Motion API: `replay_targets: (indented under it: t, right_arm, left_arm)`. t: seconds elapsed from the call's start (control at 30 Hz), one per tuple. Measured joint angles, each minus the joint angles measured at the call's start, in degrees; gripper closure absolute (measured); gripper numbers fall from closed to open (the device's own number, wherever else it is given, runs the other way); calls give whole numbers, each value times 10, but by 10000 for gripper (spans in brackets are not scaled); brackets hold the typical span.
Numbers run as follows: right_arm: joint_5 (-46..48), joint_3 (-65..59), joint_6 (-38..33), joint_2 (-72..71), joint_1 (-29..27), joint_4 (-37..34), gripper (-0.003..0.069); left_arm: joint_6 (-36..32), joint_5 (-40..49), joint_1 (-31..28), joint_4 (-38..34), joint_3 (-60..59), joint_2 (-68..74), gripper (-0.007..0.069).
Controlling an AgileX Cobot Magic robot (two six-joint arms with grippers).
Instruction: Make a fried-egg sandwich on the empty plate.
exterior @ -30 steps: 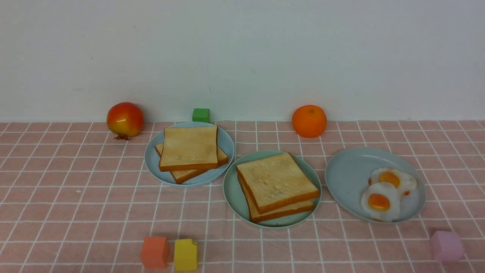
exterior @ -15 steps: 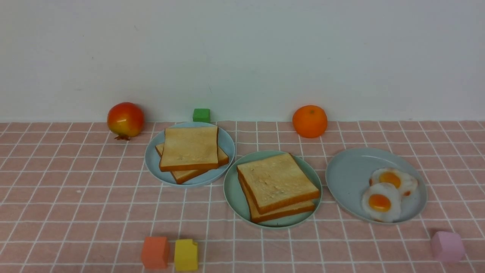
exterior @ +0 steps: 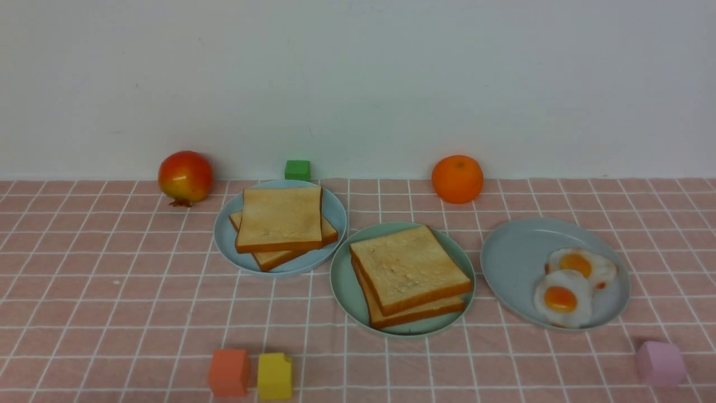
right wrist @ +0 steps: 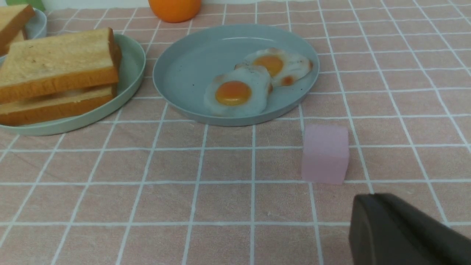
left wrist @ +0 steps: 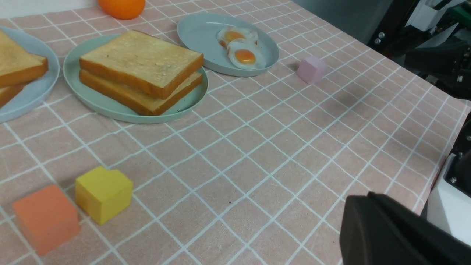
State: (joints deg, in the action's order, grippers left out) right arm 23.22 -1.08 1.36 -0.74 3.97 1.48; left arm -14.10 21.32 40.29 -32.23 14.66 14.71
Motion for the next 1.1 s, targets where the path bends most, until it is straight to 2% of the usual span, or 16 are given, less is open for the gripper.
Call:
replay_targets:
  t: [0.17,0.2,0.23,0.27,0.33,0.4,0.5,0.53,0.6,1.1]
  right_arm:
    - [0,0,0,0,0,0,659]
    - [0,0,0,0,0,0,659]
    - [0,0,0,0,0,0,659]
    - [0,0,0,0,0,0,659]
    - [0,0,0,0,0,0,659]
    - [0,0,0,0,0,0,659]
    - [0,0,0,0,0,0,659]
    - [0,0,0,0,0,0,659]
    - [0,0,0,0,0,0,659]
    - [0,0,0,0,0,2,652]
  left_arm:
    - [19,-69,-7,50,-11,-3,612]
    - [45,-105,-28,99,-22,-12,612]
    - [52,-119,-37,112,-25,-18,612]
    - [86,-144,-78,155,-39,-36,612]
    - [127,-156,-136,185,-60,-65,612]
    - [175,-146,-209,211,-96,-104,612]
    - [229,-106,-283,231,-149,-147,612]
    - [234,-101,-290,232,-153,-149,612]
    - [258,-21,-319,248,-160,-152,612]
    - [267,-14,-332,257,-159,-152,612]
